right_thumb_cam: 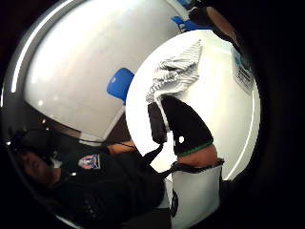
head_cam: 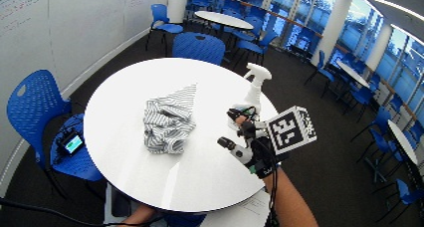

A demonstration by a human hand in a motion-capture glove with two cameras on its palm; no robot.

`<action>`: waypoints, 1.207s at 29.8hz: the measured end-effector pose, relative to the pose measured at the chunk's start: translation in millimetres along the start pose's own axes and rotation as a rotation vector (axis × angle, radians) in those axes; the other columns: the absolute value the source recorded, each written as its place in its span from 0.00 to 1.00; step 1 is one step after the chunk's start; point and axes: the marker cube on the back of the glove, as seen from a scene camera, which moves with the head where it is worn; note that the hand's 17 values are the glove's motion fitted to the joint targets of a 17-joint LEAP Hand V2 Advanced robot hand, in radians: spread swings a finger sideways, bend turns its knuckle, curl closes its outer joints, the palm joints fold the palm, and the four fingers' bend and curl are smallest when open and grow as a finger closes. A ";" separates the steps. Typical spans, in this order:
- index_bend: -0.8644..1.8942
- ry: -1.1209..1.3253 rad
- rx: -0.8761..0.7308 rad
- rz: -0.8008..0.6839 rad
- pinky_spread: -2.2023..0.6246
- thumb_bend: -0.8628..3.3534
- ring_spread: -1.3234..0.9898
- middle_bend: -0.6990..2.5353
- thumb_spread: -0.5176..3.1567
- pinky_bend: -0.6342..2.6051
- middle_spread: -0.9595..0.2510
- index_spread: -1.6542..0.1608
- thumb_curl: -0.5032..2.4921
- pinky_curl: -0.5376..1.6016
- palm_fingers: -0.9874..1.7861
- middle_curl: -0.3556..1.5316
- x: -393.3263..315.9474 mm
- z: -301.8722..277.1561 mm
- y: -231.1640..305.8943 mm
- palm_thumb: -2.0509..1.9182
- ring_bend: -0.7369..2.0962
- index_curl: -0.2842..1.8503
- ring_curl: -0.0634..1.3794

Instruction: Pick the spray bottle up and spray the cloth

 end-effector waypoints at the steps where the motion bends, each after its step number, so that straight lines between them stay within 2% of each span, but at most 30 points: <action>1: 0.35 -0.042 0.030 0.024 0.86 0.22 0.55 0.28 0.47 0.27 0.76 0.69 0.25 0.39 0.58 0.35 2.8 -1.0 -3.6 0.65 0.39 0.26 0.24; 8: 0.33 -0.303 0.243 0.249 0.85 0.22 0.54 0.31 0.48 0.27 0.74 0.71 0.27 0.40 0.61 0.37 34.9 -6.2 -30.6 0.67 0.41 0.24 0.26; 18: 0.34 -0.463 0.451 0.521 0.84 0.22 0.54 0.31 0.48 0.29 0.73 0.72 0.28 0.41 0.60 0.38 76.0 -1.4 -53.5 0.69 0.42 0.22 0.28; 26: 0.37 -0.423 0.467 0.603 0.84 0.22 0.54 0.30 0.47 0.28 0.73 0.73 0.29 0.41 0.57 0.38 92.4 8.2 -77.9 0.71 0.39 0.24 0.27; 36: 0.37 -0.424 0.545 0.666 0.84 0.22 0.53 0.29 0.46 0.25 0.73 0.73 0.31 0.40 0.60 0.38 98.2 12.2 -93.6 0.74 0.40 0.26 0.27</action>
